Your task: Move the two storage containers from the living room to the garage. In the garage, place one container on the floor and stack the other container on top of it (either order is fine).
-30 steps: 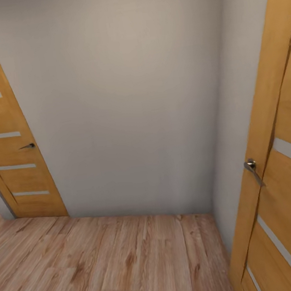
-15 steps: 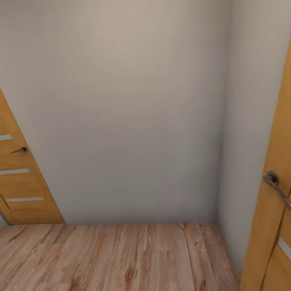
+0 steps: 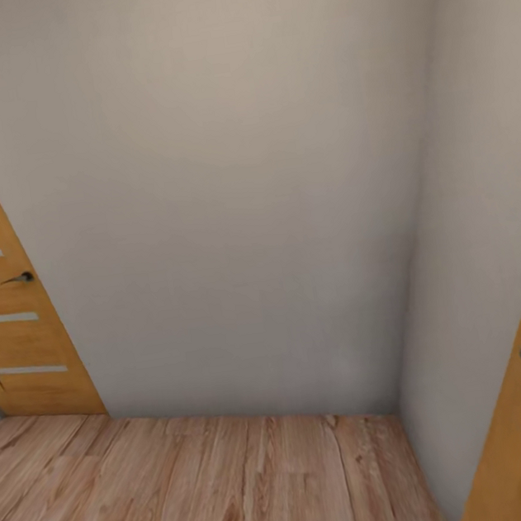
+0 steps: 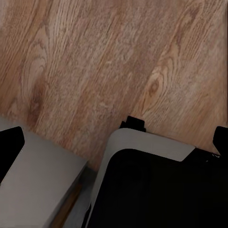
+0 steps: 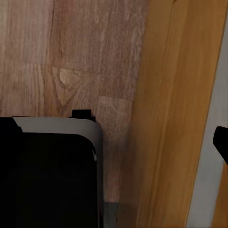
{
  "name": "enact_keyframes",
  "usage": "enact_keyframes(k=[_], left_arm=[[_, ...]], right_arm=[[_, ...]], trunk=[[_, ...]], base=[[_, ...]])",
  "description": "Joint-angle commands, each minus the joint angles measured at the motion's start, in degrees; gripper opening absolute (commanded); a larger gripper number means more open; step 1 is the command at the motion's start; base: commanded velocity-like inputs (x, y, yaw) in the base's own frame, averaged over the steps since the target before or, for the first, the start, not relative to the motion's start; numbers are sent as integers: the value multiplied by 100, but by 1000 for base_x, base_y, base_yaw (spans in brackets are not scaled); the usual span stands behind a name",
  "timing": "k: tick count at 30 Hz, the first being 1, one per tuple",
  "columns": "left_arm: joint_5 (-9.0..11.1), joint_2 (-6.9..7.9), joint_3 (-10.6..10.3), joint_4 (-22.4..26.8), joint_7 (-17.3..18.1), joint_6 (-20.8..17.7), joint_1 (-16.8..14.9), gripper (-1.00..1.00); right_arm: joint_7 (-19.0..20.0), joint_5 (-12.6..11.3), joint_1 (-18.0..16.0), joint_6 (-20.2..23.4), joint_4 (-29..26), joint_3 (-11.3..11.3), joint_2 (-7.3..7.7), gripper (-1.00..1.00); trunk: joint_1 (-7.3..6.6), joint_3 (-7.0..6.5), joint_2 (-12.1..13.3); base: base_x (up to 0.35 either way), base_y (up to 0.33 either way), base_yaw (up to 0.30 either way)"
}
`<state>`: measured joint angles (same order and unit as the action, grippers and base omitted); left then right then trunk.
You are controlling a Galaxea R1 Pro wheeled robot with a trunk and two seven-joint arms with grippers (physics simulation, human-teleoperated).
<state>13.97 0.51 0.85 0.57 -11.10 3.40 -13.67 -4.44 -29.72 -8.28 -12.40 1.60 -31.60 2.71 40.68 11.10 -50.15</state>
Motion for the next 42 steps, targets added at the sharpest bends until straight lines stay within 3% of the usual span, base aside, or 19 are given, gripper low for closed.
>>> enact_keyframes(k=[1,9,36,39,41,42], left_arm=[[27,-3,5,-4,-6,21,-4,100],[27,2,3,-4,-6,21,-4,100],[46,-7,11,-12,-6,16,-4,100],[122,-7,11,-12,-6,13,-4,100],[344,-7,5,-13,-6,19,-4,100],[363,-7,4,-13,-6,20,-5,100]], right_arm=[[-3,-42,-7,-26,15,-48,-5,100],[-20,-42,-7,-26,15,-48,0,100],[-71,-76,-7,-5,15,-24,-34,100],[-73,-65,-7,-1,15,-35,-34,100],[-74,-96,-7,-6,15,-8,-31,100],[-74,-105,-7,-7,15,0,-29,100]], trunk=[[4,8,-5],[4,8,-5],[4,8,-5],[4,8,-5],[4,8,-5],[4,8,-5]], base=[[321,0,0],[321,0,143],[321,0,284],[321,0,300],[320,0,300],[318,0,300]])
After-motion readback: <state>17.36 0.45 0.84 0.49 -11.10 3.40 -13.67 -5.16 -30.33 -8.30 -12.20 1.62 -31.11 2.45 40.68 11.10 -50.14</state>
